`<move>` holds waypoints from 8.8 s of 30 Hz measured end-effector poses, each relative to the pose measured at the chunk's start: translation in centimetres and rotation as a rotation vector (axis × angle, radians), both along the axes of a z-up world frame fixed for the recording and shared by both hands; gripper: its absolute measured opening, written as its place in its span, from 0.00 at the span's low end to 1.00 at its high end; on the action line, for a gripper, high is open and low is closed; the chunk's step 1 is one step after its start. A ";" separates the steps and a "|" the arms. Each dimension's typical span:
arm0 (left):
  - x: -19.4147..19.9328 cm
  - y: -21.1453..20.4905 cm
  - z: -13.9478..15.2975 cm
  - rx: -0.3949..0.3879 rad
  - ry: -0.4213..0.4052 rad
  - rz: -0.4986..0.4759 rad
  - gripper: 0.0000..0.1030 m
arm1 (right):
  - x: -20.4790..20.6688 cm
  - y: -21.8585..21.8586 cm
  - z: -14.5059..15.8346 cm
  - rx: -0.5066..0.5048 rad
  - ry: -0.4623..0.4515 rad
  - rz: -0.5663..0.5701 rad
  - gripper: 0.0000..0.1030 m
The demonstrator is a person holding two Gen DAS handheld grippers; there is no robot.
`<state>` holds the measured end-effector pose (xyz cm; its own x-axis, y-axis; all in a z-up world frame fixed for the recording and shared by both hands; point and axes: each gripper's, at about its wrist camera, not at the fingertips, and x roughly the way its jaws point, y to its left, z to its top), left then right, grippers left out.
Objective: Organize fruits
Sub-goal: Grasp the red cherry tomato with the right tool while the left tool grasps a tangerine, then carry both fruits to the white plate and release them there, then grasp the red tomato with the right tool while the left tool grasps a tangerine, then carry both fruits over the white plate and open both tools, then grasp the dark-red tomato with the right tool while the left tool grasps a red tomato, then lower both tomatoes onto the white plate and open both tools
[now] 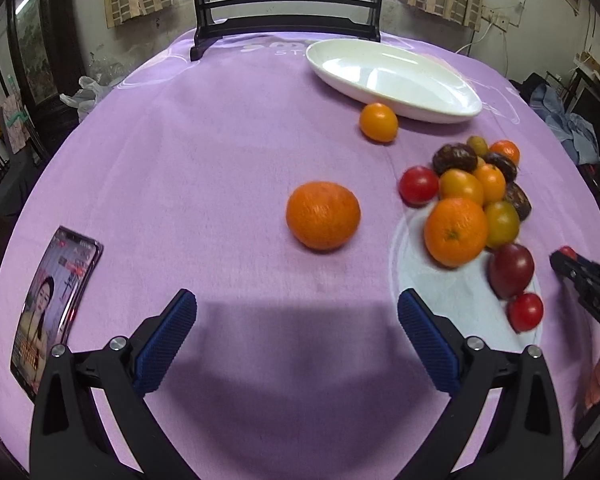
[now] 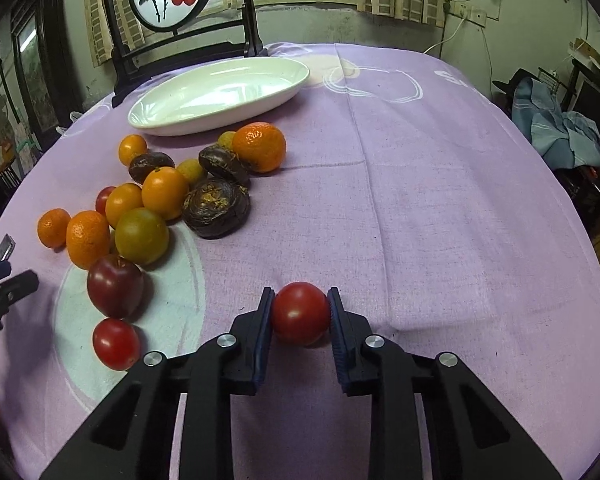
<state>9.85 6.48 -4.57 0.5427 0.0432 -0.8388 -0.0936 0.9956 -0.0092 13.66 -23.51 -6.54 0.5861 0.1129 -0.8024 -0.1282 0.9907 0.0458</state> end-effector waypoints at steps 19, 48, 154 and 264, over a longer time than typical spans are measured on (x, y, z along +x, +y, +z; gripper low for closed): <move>4.6 -0.9 -0.8 -0.040 0.057 -0.062 0.40 | -1.1 0.6 1.0 0.122 -0.028 0.083 0.26; 24.2 -4.7 3.8 -0.050 -0.077 -0.015 0.88 | 18.1 8.4 3.7 0.003 -0.074 0.179 0.54; 21.9 -8.9 3.7 -0.077 -0.036 -0.189 0.42 | 16.5 6.0 5.6 0.106 -0.106 0.248 0.31; 19.4 -4.7 8.4 0.004 -0.158 -0.187 0.27 | 10.1 7.2 8.8 0.036 -0.196 0.322 0.38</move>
